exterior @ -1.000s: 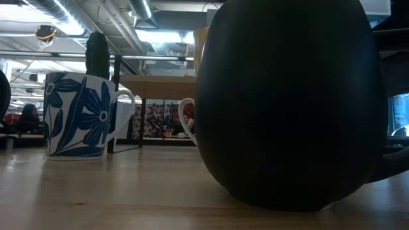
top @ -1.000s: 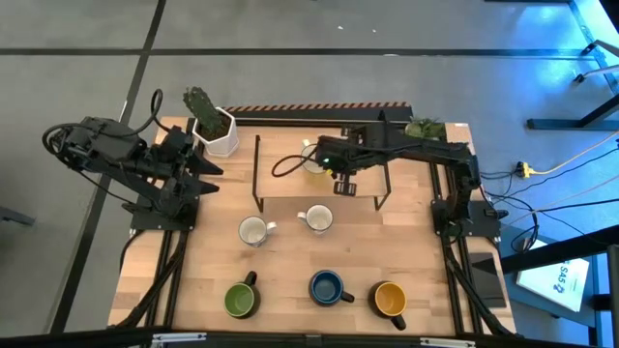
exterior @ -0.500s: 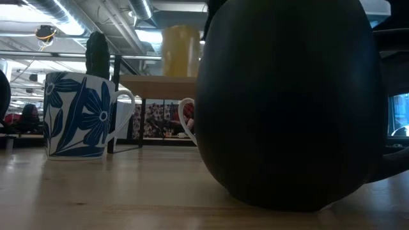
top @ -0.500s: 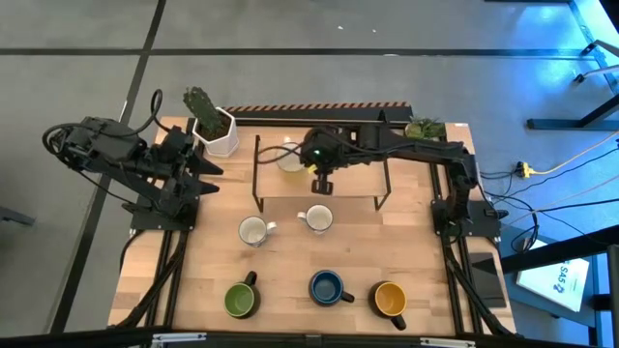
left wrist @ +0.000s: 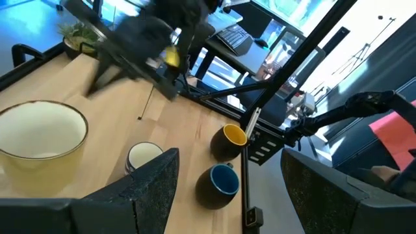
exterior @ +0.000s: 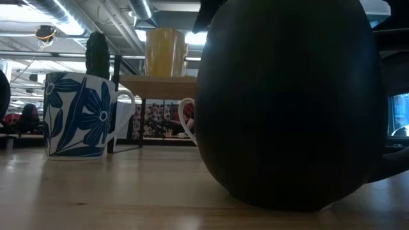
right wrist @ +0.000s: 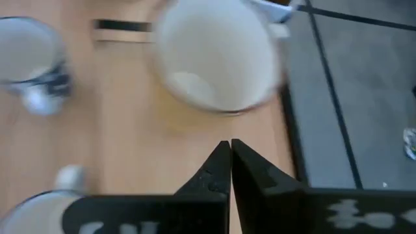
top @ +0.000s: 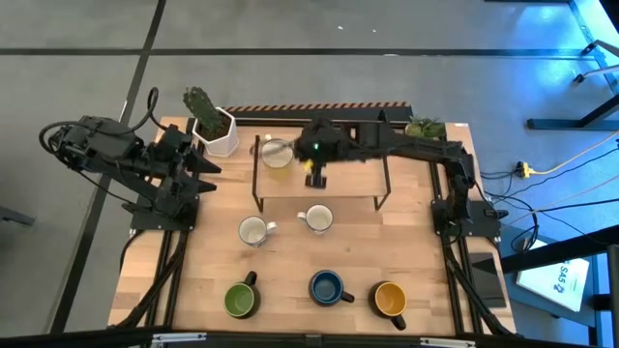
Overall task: Place coffee mugs
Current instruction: Put the yellow cup on the shelf
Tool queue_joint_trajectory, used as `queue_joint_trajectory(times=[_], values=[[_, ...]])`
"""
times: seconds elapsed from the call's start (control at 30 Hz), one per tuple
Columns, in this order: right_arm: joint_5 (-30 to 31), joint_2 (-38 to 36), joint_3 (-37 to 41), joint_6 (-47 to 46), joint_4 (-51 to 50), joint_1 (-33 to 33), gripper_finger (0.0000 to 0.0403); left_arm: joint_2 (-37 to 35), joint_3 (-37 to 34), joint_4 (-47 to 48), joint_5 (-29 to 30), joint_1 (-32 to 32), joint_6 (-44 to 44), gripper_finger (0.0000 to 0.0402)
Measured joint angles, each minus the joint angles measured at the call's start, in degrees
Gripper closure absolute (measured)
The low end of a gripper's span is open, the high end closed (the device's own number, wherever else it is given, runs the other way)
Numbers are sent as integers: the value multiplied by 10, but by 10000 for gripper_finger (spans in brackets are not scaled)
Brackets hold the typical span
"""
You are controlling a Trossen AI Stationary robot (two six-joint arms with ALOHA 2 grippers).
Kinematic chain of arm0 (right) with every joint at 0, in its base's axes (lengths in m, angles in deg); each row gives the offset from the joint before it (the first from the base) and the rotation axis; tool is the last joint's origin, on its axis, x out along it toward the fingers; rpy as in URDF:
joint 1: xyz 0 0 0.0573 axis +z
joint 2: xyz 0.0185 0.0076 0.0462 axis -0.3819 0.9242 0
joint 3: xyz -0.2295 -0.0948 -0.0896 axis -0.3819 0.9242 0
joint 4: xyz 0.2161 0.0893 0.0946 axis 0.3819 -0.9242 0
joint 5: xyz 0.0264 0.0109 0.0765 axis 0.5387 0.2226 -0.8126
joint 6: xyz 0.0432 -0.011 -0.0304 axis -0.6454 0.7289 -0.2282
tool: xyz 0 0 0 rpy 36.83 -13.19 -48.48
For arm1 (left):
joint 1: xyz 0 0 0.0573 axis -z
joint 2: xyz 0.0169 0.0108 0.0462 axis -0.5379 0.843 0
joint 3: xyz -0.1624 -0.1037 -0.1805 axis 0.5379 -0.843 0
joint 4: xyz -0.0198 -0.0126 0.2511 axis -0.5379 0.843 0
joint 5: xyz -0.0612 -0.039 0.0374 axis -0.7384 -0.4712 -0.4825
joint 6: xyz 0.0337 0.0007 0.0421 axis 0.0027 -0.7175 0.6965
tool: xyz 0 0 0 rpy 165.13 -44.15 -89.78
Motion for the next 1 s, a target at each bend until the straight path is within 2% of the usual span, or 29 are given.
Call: queue_joint_trajectory(times=[0.13, 0.23, 0.6, 1.0], values=[[49, 10, 1, -1, -23, 35, 402, -3, 0, 0, 2, 0, 1, 139], [58, 15, 0, -5, -7, 37, 402, -4, 0, 0, 14, 0, 12, 139], [15, 60, 1, 11, 50, 33, 402, -3, 0, 3, 15, 0, 14, 139], [-19, 78, 1, 31, 103, -3, 402, -3, 0, 10, 29, 0, 14, 139]])
